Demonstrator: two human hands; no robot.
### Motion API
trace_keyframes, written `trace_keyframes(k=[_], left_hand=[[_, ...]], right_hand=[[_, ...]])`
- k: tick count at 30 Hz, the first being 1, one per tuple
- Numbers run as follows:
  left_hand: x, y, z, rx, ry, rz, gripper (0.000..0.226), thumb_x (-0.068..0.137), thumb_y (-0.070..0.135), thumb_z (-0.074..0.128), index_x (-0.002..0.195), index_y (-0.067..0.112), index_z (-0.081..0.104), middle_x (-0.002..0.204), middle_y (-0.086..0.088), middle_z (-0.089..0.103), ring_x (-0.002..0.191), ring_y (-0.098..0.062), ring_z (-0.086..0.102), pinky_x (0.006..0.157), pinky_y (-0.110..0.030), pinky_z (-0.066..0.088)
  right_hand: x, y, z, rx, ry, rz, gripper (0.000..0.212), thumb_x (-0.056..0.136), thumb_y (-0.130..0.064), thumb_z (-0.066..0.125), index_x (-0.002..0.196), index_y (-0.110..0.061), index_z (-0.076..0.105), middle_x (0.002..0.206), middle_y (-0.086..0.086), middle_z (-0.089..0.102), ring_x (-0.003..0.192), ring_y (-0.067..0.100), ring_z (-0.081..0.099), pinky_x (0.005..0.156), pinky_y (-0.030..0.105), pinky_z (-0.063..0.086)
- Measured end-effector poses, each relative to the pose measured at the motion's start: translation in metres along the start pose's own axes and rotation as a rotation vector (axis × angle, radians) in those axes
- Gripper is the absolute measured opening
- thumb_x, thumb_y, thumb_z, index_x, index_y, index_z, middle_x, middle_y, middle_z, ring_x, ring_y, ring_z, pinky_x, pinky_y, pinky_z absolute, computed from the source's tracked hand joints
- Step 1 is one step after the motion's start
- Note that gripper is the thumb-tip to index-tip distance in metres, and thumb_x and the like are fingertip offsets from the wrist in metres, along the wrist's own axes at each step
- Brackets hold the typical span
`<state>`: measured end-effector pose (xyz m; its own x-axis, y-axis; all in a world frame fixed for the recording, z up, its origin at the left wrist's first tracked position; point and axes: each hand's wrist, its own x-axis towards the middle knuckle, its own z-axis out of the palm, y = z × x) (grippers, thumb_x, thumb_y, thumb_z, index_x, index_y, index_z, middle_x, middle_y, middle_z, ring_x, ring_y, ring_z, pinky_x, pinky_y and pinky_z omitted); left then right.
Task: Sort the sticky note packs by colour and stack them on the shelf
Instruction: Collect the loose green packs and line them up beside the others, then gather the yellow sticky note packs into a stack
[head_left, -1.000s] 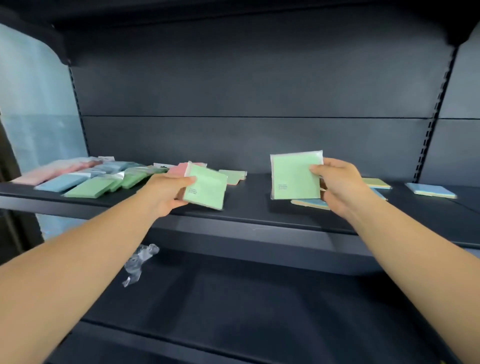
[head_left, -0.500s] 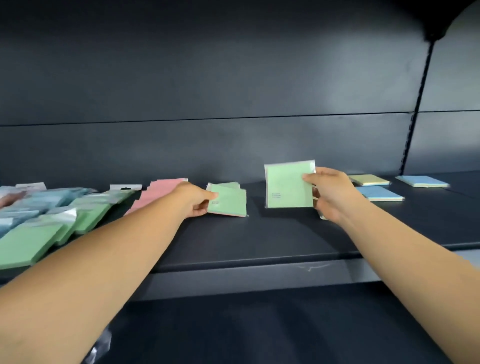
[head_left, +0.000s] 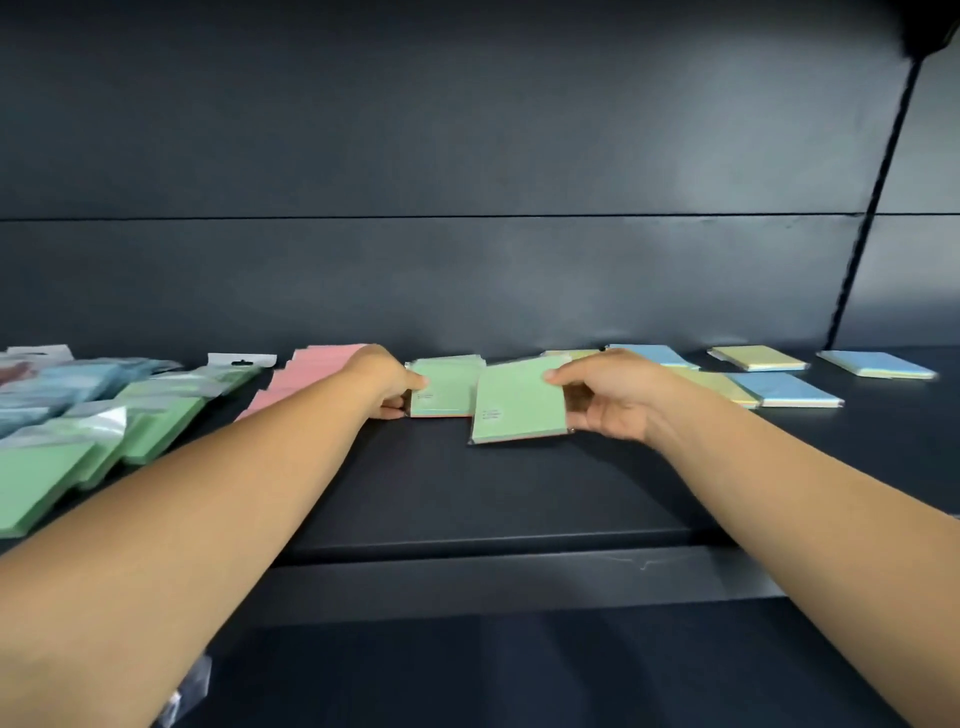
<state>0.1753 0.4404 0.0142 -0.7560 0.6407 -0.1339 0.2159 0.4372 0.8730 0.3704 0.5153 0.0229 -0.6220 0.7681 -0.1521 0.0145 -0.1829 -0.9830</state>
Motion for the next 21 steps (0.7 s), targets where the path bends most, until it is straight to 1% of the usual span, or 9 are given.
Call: trace_keyframes(k=[2,5,7,10,12,13,14,16,21], left_hand=[[-0.006,-0.002,-0.004,-0.049,-0.003,-0.003,0.020,0.091,0.013,0.058,0.075,0.007,0.046,0.071,-0.004,0.047,0.062,-0.013,0.046,0.057,-0.024,0.045],[-0.014,-0.002,-0.010,-0.141,0.010,0.016,0.021,0.093,0.020,0.055,0.108,0.007,0.048,0.085,-0.008,0.051,0.082,-0.020,0.052,0.073,-0.030,0.048],[-0.020,-0.002,-0.016,-0.123,0.073,0.091,0.029,0.092,0.027,0.055,0.112,0.006,0.049,0.101,-0.009,0.053,0.094,-0.021,0.053,0.079,-0.028,0.046],[-0.031,-0.004,-0.023,0.055,0.137,0.234,0.031,0.091,0.034,0.054,0.103,0.006,0.060,0.098,-0.010,0.057,0.088,-0.023,0.055,0.083,-0.023,0.045],[-0.052,-0.010,-0.022,0.334,0.148,0.381,0.019,0.094,0.032,0.049,0.090,0.014,0.054,0.091,-0.007,0.051,0.080,-0.021,0.048,0.068,-0.013,0.037],[-0.060,-0.015,-0.018,0.464,0.144,0.457,0.018,0.095,0.032,0.047,0.091,0.015,0.054,0.095,-0.009,0.054,0.085,-0.020,0.052,0.068,-0.012,0.036],[-0.065,-0.022,-0.014,0.563,0.115,0.519,0.021,0.096,0.033,0.045,0.097,0.015,0.057,0.107,-0.009,0.057,0.100,-0.021,0.055,0.077,-0.017,0.037],[-0.073,-0.034,-0.005,0.728,0.044,0.584,0.037,0.096,0.037,0.042,0.114,0.009,0.059,0.126,-0.004,0.053,0.124,-0.022,0.044,0.086,-0.023,0.031],[-0.081,-0.045,0.000,0.817,-0.016,0.616,0.043,0.098,0.039,0.035,0.123,0.012,0.057,0.133,-0.002,0.049,0.124,-0.017,0.042,0.096,-0.024,0.032]], right_hand=[[0.004,0.002,0.010,-0.009,-0.052,0.044,0.019,0.091,0.009,0.046,0.079,-0.004,0.053,0.060,0.006,0.067,0.051,0.015,0.065,0.051,0.037,0.056],[0.009,0.004,0.027,-0.026,-0.106,0.065,0.017,0.091,0.010,0.045,0.081,-0.003,0.052,0.078,0.010,0.062,0.069,0.019,0.061,0.073,0.039,0.052],[0.013,0.005,0.038,-0.056,-0.121,0.065,0.017,0.091,0.009,0.046,0.080,-0.003,0.052,0.081,0.010,0.061,0.076,0.020,0.061,0.079,0.039,0.050],[0.022,0.008,0.048,-0.333,-0.056,0.029,0.020,0.089,-0.002,0.055,0.072,-0.012,0.049,0.075,0.005,0.057,0.065,0.014,0.053,0.062,0.028,0.047],[0.026,0.010,0.052,-0.530,0.000,-0.005,0.024,0.087,-0.010,0.060,0.067,-0.014,0.046,0.066,0.002,0.049,0.057,0.012,0.043,0.052,0.021,0.035],[0.027,0.011,0.052,-0.598,0.015,-0.016,0.025,0.086,-0.012,0.062,0.067,-0.014,0.046,0.065,0.002,0.046,0.056,0.013,0.040,0.050,0.020,0.033],[0.027,0.011,0.053,-0.662,0.022,-0.025,0.025,0.086,-0.015,0.063,0.068,-0.013,0.046,0.066,0.003,0.045,0.056,0.013,0.039,0.049,0.020,0.032],[0.025,0.013,0.053,-0.811,0.026,-0.056,0.028,0.085,-0.021,0.064,0.066,-0.013,0.045,0.065,0.003,0.043,0.054,0.014,0.038,0.047,0.020,0.032],[0.019,0.015,0.047,-1.079,0.057,-0.173,0.039,0.086,-0.030,0.060,0.058,-0.015,0.038,0.057,0.002,0.040,0.047,0.015,0.039,0.046,0.020,0.027]])
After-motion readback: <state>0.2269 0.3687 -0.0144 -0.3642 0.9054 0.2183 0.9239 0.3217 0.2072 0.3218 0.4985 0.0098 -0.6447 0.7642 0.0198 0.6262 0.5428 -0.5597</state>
